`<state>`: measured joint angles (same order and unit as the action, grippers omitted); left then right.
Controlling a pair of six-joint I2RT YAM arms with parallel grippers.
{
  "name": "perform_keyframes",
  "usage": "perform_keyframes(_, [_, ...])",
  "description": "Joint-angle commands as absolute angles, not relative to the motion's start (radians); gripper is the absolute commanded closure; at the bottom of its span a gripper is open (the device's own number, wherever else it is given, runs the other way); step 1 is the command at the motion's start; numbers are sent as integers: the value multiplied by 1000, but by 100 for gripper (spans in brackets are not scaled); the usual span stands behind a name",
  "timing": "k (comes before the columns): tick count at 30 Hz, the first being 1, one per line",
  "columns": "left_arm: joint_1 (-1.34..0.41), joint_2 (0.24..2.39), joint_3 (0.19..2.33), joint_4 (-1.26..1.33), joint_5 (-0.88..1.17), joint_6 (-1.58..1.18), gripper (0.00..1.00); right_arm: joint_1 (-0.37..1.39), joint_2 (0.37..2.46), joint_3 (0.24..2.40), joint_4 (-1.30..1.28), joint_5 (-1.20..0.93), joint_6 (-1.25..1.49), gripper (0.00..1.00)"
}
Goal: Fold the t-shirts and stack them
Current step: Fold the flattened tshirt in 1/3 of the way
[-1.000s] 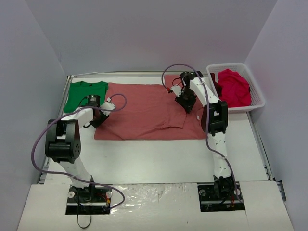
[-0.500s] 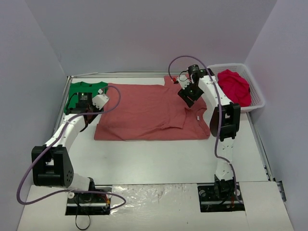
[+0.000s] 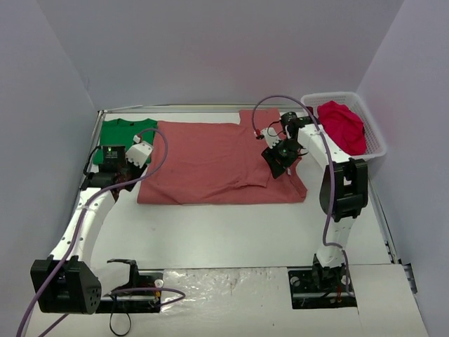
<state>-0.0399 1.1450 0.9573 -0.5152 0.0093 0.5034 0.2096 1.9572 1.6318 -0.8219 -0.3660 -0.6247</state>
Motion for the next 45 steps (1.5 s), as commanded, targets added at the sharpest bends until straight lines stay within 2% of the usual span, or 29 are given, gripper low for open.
perform_keyframes(1, [-41,1123,946,-571,46,453,58,181,1956,1597,-854,-489,-612,52])
perform_keyframes(15, [-34,1077,914,-601,25,457,58,152,2143,1628,-897,-730,-652,57])
perform_keyframes(41, [-29,1103,894,-583,31,454,59,164,2241,1709,-913,-836,-669,58])
perform_keyframes(45, [-31,1104,891,-581,31,454,58,175,2246,1715,-916,-831,-670,67])
